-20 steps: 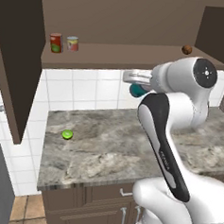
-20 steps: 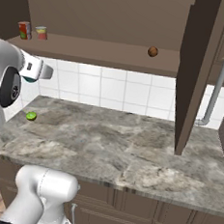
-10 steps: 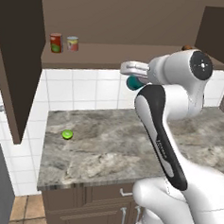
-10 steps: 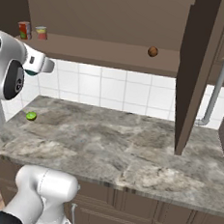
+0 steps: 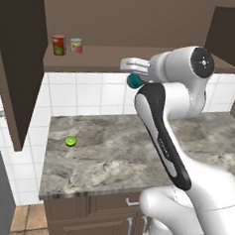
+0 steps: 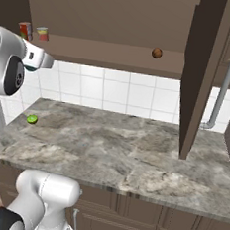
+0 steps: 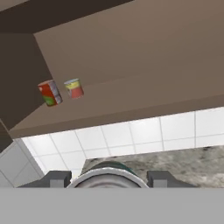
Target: Pick the cans from the counter and place them in their designated side in the cabinet.
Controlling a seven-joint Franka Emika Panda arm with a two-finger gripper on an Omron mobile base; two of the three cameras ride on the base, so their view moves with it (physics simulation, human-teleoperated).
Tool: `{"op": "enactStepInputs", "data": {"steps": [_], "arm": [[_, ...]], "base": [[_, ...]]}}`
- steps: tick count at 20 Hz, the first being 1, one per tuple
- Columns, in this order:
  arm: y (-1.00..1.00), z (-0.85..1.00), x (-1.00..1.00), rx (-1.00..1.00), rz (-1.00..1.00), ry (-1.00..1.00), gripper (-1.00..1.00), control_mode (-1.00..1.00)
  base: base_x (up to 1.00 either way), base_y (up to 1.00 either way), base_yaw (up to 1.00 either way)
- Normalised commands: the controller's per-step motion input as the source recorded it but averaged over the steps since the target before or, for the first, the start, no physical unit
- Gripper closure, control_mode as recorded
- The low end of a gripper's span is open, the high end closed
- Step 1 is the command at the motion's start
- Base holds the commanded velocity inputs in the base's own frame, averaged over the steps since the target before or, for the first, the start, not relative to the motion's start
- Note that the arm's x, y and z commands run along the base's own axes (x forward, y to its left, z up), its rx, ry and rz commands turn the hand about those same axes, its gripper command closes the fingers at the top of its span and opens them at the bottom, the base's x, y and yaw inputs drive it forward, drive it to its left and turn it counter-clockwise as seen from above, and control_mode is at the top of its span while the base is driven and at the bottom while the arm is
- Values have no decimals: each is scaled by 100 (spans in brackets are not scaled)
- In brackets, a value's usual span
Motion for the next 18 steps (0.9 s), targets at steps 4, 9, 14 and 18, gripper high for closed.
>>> {"op": "enactStepInputs", "data": {"steps": [4,9,14,18], "arm": [[12,10,11,1,1,-3,100,-100],[12,9,16,1,2,-3,100,-100],[13,5,16,1,2,-2,100,-100],[14,0,20,0,2,0,100,-100]], "base": [[0,0,0],[0,0,0],[0,0,0],[0,0,0]]}}
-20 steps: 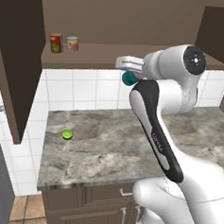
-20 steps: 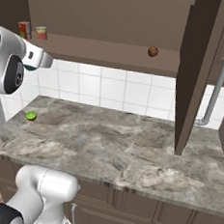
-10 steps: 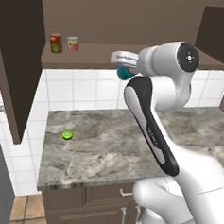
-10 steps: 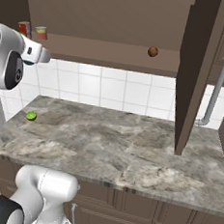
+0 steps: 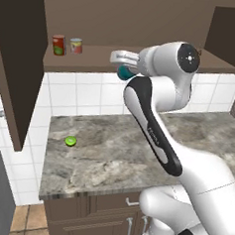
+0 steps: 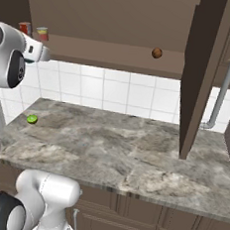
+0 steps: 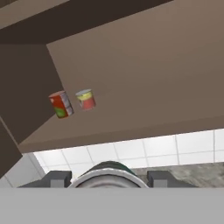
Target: Pick the cans from the counter and place them in their designated side in the cabinet.
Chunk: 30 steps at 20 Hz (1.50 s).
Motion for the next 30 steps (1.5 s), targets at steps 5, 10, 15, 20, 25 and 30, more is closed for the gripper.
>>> {"op": "enactStepInputs", "data": {"steps": [5,10,15,20,25,30], "arm": [[12,0,24,0,1,0,100,-100],[8,0,25,0,2,-1,100,-100],[11,0,27,0,2,0,100,-100],[13,0,28,0,2,0,100,-100],[9,0,29,0,0,0,100,-100],[9,0,28,0,0,0,100,-100]], "base": [[0,0,0],[0,0,0],[0,0,0],[0,0,0],[0,0,0],[0,0,0]]}}
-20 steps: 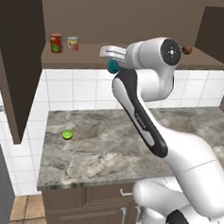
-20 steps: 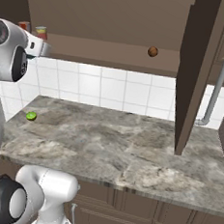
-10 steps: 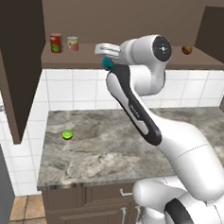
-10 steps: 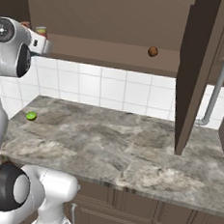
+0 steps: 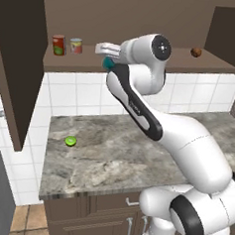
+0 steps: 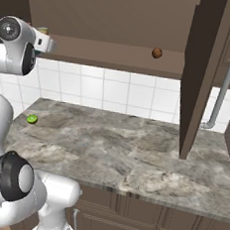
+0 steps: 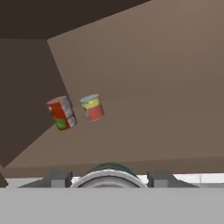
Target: Pick the cans from the counter and place them in their designated side in the cabinet.
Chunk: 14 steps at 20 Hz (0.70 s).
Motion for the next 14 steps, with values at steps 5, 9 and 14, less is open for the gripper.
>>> {"op": "enactStepInputs", "data": {"steps": [5,9,14], "arm": [[12,0,31,0,0,0,100,-100],[12,0,28,0,0,0,100,-100],[11,0,28,0,0,1,100,-100]], "base": [[0,0,0],[0,0,0],[0,0,0]]}}
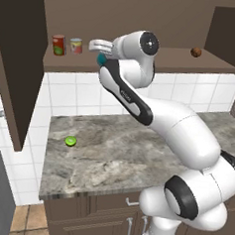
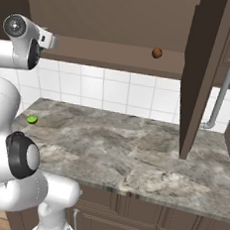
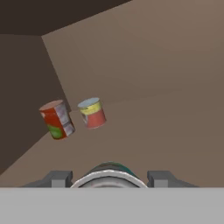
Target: Pick the cans from the counter and place them in their designated side in the cabinet.
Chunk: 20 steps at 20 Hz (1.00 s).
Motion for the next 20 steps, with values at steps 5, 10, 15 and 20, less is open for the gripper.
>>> {"op": "enactStepInputs", "data": {"steps": [5,10,15,20], "arm": [[9,0,28,0,0,1,100,-100],[7,0,27,0,0,4,100,-100],[10,0,27,0,0,4,100,-100],[12,0,28,0,0,5,100,-100]], "base": [[0,0,0],[0,0,0],[0,0,0],[0,0,0]]}}
